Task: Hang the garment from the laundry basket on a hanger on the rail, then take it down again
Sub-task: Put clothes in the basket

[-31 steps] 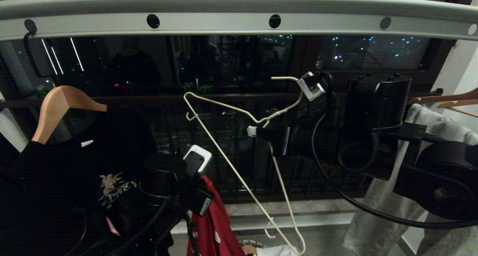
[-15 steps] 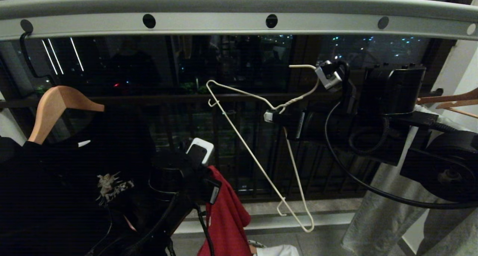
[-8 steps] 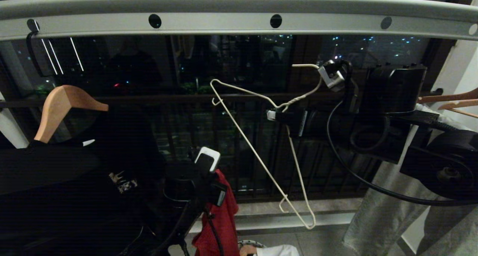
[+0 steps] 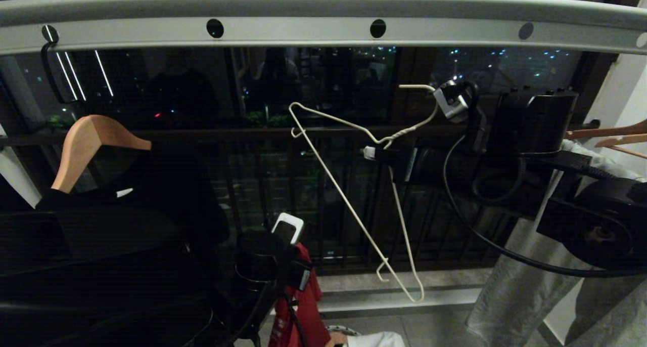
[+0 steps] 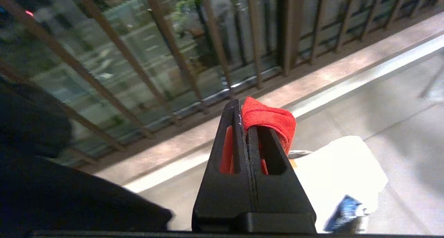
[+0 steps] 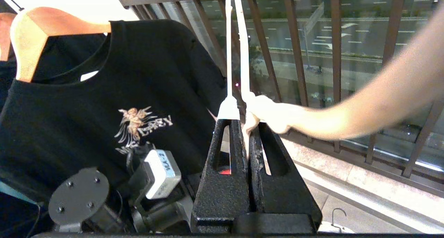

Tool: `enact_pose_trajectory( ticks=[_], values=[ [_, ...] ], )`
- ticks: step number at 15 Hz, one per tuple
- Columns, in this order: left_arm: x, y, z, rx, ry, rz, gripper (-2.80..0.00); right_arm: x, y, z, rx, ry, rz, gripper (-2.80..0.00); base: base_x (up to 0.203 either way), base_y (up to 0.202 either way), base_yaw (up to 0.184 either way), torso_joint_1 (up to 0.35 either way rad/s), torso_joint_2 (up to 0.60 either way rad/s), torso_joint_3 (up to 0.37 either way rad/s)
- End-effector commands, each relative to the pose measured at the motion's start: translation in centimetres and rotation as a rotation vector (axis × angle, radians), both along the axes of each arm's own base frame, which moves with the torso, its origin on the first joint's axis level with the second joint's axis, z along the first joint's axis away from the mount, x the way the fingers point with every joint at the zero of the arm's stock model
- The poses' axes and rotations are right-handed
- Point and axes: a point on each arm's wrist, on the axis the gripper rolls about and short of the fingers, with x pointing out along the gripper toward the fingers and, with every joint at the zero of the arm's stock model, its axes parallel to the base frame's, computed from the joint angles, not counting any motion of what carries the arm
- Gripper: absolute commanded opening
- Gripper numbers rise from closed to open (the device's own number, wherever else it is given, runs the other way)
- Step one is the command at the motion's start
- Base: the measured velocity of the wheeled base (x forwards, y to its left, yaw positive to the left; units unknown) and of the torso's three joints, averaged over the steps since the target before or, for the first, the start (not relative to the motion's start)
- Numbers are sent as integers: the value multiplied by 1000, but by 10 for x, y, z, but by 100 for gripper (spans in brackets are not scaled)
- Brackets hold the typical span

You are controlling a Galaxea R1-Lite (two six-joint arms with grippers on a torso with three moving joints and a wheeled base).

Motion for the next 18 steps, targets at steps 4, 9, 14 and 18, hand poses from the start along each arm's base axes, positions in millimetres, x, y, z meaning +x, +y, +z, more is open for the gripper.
enact_pose_trajectory(
  ticks=[4, 9, 14, 18],
  values=[
    [2, -4, -3, -24, 7, 4, -280, 0, 0, -1, 2, 2, 2, -280, 0, 0, 0, 0, 0, 0],
    [8, -8, -12, -23, 13, 15, -280, -1, 0, -1, -2, -1, 2, -280, 0, 0, 0, 0, 0, 0],
    [15, -14, -37, 10, 54, 16, -280, -3, -2, 3, 4, -14, -2, -280, 0, 0, 0, 0, 0, 0],
    [23, -21, -69, 29, 13, 4, -280, -5, -10, 11, 15, -36, -19, -280, 0, 0, 0, 0, 0, 0]
  ],
)
